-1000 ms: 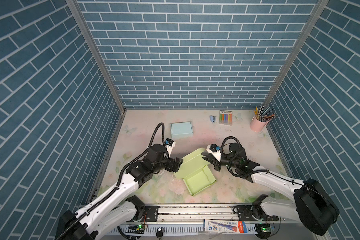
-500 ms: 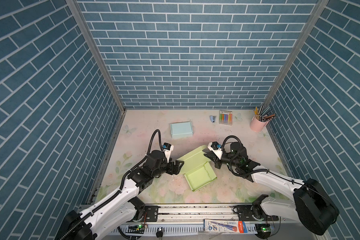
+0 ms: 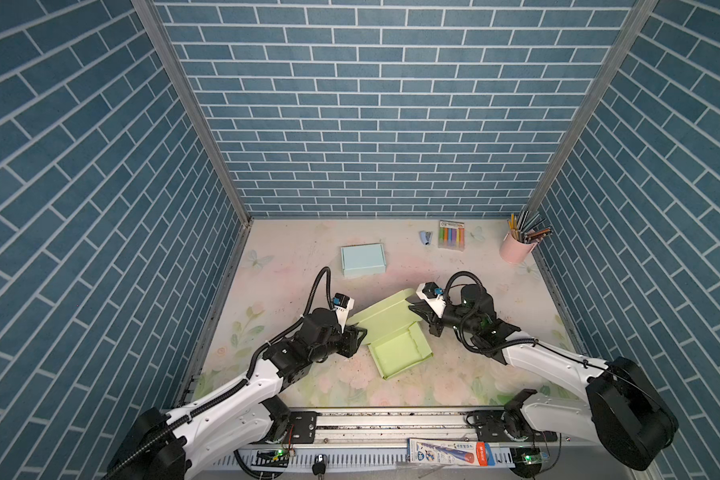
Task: Fold the paper box
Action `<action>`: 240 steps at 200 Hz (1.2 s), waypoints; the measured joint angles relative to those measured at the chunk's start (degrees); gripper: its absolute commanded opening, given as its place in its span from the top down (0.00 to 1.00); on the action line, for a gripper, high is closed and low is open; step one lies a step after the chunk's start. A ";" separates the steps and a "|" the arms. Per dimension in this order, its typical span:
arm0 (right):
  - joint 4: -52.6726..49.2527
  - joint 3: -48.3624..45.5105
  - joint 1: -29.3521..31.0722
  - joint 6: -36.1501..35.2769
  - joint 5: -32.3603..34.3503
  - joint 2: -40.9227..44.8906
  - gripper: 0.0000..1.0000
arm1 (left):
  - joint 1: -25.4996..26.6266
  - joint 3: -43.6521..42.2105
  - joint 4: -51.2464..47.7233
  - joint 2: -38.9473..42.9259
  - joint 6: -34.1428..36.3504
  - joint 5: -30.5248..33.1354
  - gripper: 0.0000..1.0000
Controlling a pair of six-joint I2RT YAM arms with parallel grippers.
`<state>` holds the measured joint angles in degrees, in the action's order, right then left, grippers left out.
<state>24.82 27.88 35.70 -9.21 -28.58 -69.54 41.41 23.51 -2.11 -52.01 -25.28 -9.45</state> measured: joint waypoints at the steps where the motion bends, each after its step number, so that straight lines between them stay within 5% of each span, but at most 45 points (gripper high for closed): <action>1: 0.00 0.00 0.00 0.00 0.02 0.00 0.98 | 0.00 0.00 0.02 0.00 -0.15 0.02 0.71; 26: 0.02 0.00 0.00 0.00 1.07 0.00 0.98 | 0.15 0.00 -0.37 -0.07 0.22 0.87 0.83; 90: 0.24 0.00 0.17 1.44 3.34 0.00 0.82 | 0.72 2.43 -4.07 0.00 1.66 4.33 0.91; 240: 2.25 0.31 5.77 6.23 12.44 -3.87 0.92 | 4.31 5.51 -5.73 -3.34 4.00 13.31 0.99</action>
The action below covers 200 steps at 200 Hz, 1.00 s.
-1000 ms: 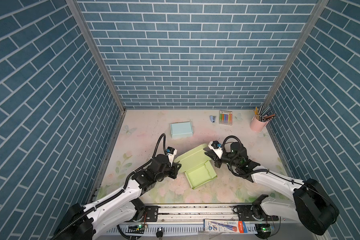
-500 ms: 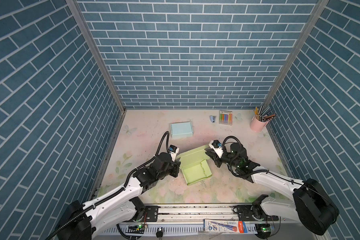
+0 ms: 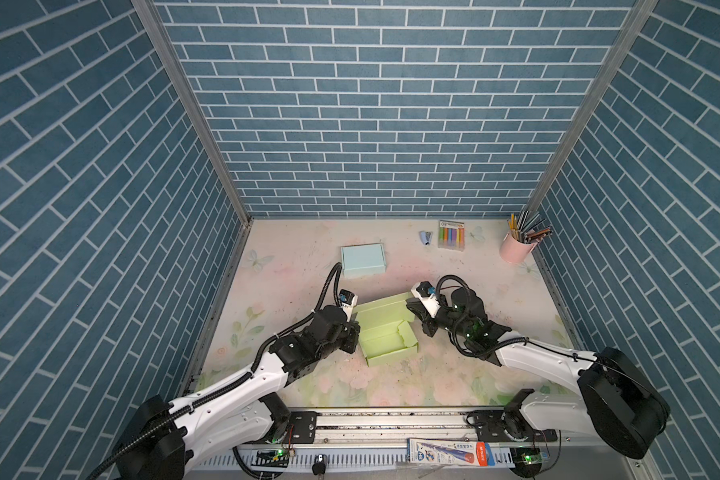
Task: Fold the paper box
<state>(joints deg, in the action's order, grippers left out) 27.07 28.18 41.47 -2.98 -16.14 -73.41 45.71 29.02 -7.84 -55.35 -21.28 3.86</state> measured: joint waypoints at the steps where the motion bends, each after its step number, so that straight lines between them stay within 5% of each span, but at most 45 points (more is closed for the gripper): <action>1: 0.00 0.04 0.09 0.15 0.15 -0.04 0.92 | 0.00 0.00 0.00 0.00 -0.02 0.07 0.99; 79: 0.70 5.46 3.91 10.69 7.48 -3.50 0.82 | 0.72 -3.06 10.60 -0.26 0.39 7.87 0.99; 153: 1.53 7.72 5.05 12.22 11.63 -7.93 0.84 | 1.20 -14.12 36.37 -6.27 5.77 12.90 1.00; 200: 2.51 4.94 7.28 12.24 13.81 -7.52 0.85 | 1.18 -16.28 42.97 -7.56 6.91 14.51 1.00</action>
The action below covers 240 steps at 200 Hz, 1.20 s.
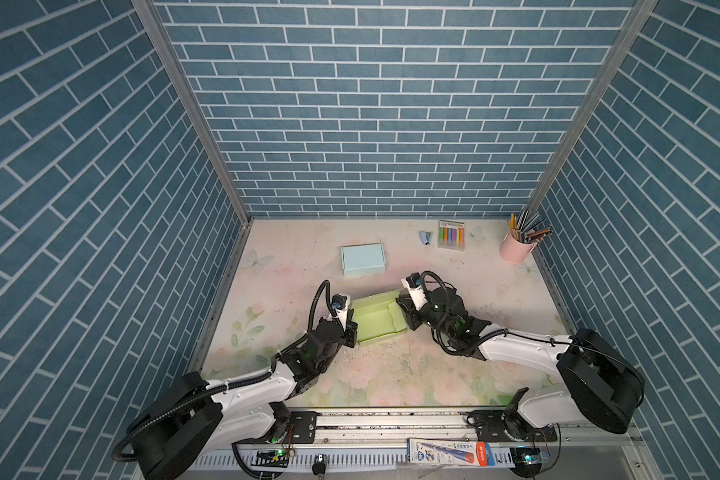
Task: Fold the paper box
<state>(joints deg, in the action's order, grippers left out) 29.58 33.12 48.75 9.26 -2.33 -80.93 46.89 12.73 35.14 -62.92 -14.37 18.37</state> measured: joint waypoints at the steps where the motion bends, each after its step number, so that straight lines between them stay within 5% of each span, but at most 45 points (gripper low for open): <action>1: 0.00 -0.09 0.09 0.00 0.09 0.00 0.85 | 0.00 -0.02 0.07 0.00 0.02 0.02 1.00; 184: -0.76 -2.67 8.00 0.02 2.60 1.18 0.88 | 2.99 -11.82 19.32 -2.01 -2.93 5.81 0.99; 240: -1.16 -3.63 10.54 0.02 3.76 2.23 0.88 | 3.30 -12.50 17.84 1.62 -4.52 5.40 0.99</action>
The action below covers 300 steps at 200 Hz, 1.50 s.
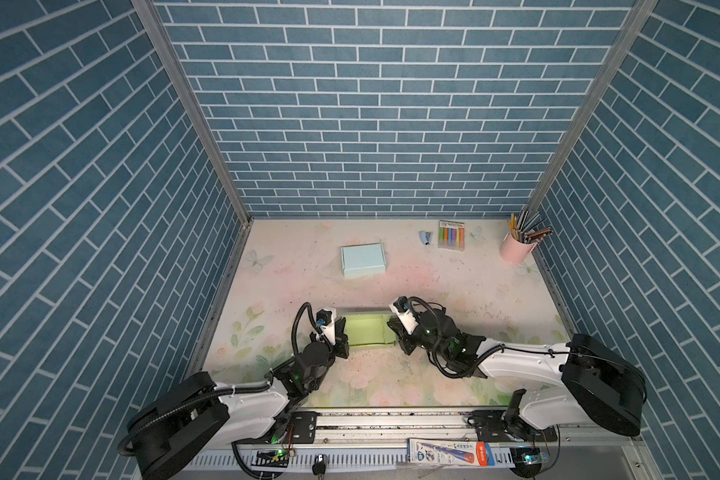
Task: Fold the paper box
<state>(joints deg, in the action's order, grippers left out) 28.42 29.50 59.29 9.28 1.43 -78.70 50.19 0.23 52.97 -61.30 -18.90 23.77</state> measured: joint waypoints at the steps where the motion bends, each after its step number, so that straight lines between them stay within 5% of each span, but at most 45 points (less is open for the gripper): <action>1: 0.00 0.00 0.04 0.00 0.04 0.04 0.88 | 0.00 0.00 -0.11 0.11 0.00 -0.02 0.98; 66: -0.28 -1.03 2.99 0.59 1.38 1.57 0.88 | 0.11 0.00 -8.74 7.78 -1.75 -0.02 0.97; 207: -0.44 -4.35 4.15 1.01 1.86 4.24 0.82 | 1.33 0.00 1.73 -4.59 -0.81 0.57 0.97; 300: -0.76 -14.23 4.48 3.13 5.68 17.68 0.61 | 7.85 0.61 10.54 -17.20 -0.87 6.69 0.99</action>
<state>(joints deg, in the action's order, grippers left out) 27.66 15.27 63.77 12.40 7.11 -61.01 58.04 0.84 63.51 -78.50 -19.77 30.46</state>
